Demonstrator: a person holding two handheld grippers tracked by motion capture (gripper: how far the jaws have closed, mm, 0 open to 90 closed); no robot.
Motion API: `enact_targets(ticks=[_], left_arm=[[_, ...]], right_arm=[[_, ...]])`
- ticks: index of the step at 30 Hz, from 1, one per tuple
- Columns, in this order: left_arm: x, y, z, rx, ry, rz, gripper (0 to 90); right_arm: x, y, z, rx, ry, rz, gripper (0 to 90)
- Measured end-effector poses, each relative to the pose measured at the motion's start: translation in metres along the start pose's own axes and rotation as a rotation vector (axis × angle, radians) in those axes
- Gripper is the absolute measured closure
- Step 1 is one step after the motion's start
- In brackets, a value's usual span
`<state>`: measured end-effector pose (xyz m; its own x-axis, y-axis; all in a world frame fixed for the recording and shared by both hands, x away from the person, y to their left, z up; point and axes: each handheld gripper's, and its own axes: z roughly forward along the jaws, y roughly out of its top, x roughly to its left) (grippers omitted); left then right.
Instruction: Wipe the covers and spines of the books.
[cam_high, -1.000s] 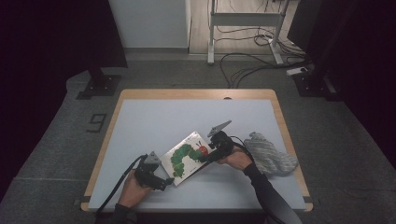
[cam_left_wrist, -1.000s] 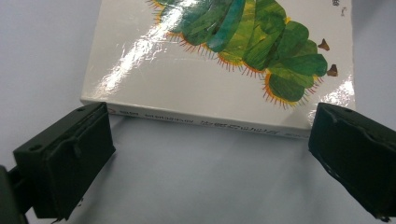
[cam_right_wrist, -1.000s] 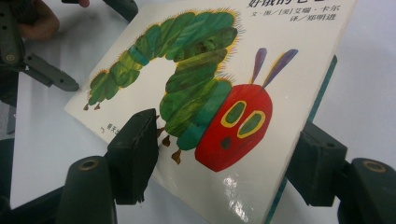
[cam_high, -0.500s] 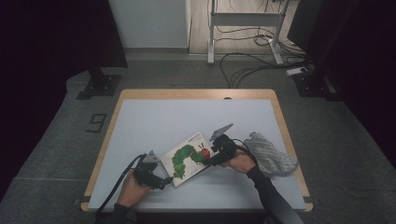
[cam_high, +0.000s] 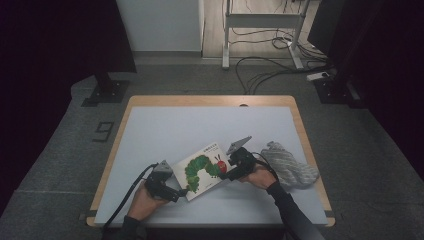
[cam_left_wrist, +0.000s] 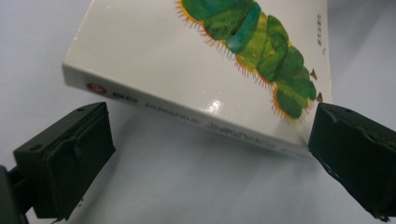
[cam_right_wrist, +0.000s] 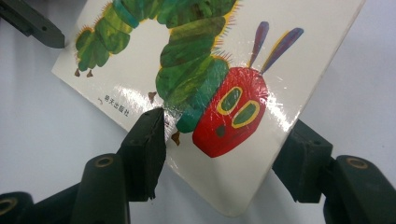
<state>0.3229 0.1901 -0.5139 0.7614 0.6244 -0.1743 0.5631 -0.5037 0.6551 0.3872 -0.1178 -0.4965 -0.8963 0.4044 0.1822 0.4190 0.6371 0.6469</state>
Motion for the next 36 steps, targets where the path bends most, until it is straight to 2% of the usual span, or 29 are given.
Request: enact_targets(ticks=[2, 9, 10, 12, 17, 21, 23, 26, 28, 36], left_arm=[[-0.002, 0.003, 0.0, -0.004, 0.006, 0.012, 0.5], [-0.005, 0.008, -0.003, -0.007, 0.03, 0.015, 7.0], [-0.005, 0.009, -0.005, -0.013, 0.034, 0.015, 8.5], [-0.006, 0.01, -0.007, -0.019, 0.044, 0.018, 12.4], [-0.007, 0.014, -0.008, -0.006, 0.062, 0.023, 15.3], [-0.007, 0.016, -0.009, -0.015, 0.071, 0.02, 18.1], [-0.007, 0.018, -0.011, -0.02, 0.075, 0.022, 20.2], [-0.006, 0.02, -0.013, -0.025, 0.083, 0.025, 23.3], [-0.007, 0.023, -0.015, -0.026, 0.092, 0.03, 25.5], [-0.009, 0.032, -0.023, -0.064, 0.132, 0.037, 37.6]], right_arm=[[0.0, -0.001, 0.001, -0.004, 0.0, 0.0, 38.1], [-0.001, -0.002, -0.004, -0.014, 0.014, 0.003, 36.9], [-0.001, -0.002, -0.005, -0.012, 0.011, -0.001, 36.7], [-0.002, -0.002, -0.007, -0.009, -0.027, -0.017, 36.3], [-0.01, 0.001, -0.004, -0.033, -0.045, 0.027, 27.4], [-0.013, 0.008, 0.005, -0.025, -0.05, 0.047, 24.0], [-0.015, 0.011, 0.008, -0.022, -0.05, 0.061, 24.3], [-0.021, 0.016, 0.009, -0.03, -0.032, 0.098, 29.5], [-0.023, 0.017, 0.009, -0.036, -0.037, 0.107, 33.5], [-0.021, 0.019, -0.001, -0.067, -0.065, 0.104, 39.8]])
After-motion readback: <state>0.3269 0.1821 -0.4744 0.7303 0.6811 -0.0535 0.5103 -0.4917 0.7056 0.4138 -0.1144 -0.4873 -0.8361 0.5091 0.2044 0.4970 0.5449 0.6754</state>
